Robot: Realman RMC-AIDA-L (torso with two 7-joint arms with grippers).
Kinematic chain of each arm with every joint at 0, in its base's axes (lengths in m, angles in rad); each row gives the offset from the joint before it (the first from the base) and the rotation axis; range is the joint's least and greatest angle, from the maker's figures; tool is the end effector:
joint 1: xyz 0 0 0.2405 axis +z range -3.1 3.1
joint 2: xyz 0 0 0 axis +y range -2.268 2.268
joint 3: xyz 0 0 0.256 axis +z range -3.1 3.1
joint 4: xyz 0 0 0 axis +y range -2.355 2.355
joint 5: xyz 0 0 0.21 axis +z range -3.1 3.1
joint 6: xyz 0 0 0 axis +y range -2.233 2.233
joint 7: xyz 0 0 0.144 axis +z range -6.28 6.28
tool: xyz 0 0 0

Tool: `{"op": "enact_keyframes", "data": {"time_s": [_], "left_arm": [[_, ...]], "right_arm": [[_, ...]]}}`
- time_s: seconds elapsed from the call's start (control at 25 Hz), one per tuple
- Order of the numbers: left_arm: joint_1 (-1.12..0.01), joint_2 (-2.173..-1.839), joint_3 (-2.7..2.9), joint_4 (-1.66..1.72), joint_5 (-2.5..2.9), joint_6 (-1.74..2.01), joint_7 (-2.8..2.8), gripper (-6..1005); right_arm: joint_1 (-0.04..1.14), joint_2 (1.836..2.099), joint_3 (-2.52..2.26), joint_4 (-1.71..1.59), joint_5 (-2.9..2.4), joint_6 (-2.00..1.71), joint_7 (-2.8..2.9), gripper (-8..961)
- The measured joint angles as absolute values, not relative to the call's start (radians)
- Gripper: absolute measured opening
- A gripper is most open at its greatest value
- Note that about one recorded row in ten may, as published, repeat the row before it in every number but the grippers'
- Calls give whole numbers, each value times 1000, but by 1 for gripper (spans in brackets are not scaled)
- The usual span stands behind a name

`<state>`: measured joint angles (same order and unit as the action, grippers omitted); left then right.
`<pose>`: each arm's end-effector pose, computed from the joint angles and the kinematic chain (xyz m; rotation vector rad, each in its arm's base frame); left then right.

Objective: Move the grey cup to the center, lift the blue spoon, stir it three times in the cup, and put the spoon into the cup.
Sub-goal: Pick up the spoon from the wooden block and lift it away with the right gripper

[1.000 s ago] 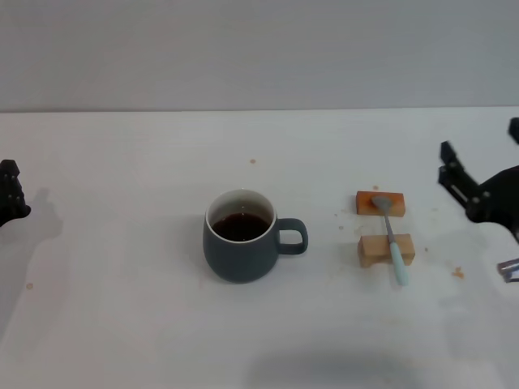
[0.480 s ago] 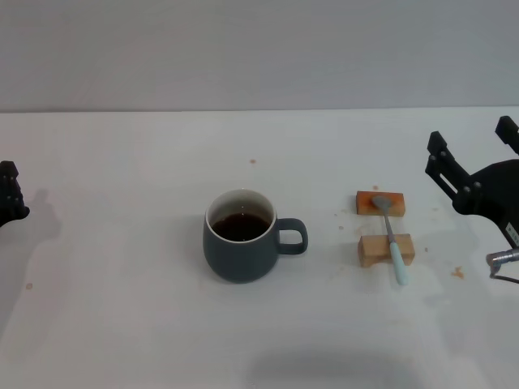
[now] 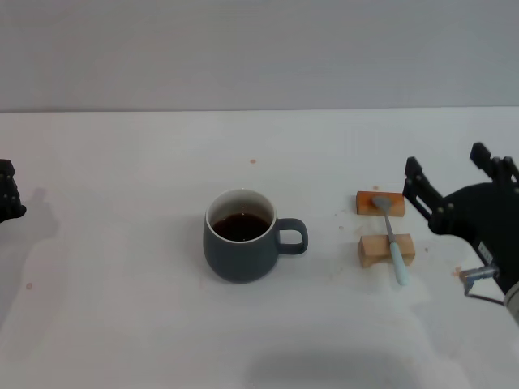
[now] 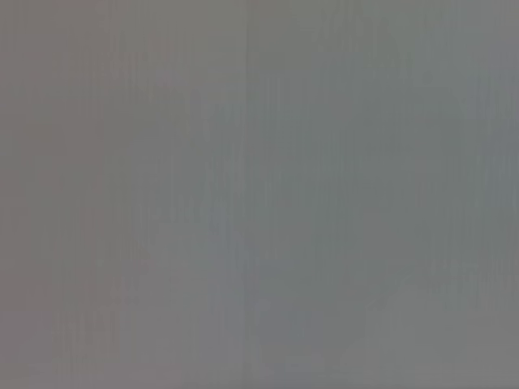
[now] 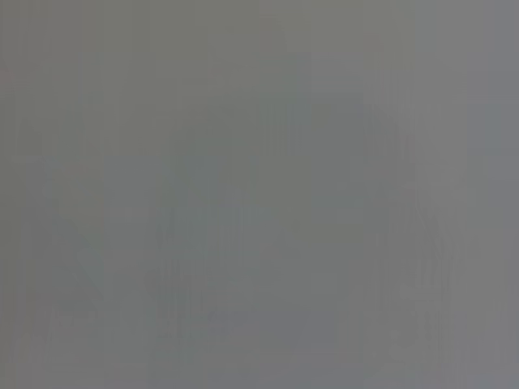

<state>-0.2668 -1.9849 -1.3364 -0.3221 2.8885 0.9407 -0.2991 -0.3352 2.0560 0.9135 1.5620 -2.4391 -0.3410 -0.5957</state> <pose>-0.3814 0.3131 0.0227 -1.6115 -0.6721 -0.5581 0.1998 0.2406 -0.0284 -1.7653 0.5754 0.5822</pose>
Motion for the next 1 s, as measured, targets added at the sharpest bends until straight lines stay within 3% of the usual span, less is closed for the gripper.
{"op": "enact_keyframes", "data": {"time_s": [0.16, 1.0], "left_arm": [[-267, -1984, -1338, -322, 2888, 942, -299, -2], [-267, -1983, -1330, -324, 2889, 942, -299, -2]], "right_arm": [[-334, 2069, 905, 1516, -2441, -354, -596, 817], [-272, 2074, 808, 1348, -2368, -480, -586, 817]]}}
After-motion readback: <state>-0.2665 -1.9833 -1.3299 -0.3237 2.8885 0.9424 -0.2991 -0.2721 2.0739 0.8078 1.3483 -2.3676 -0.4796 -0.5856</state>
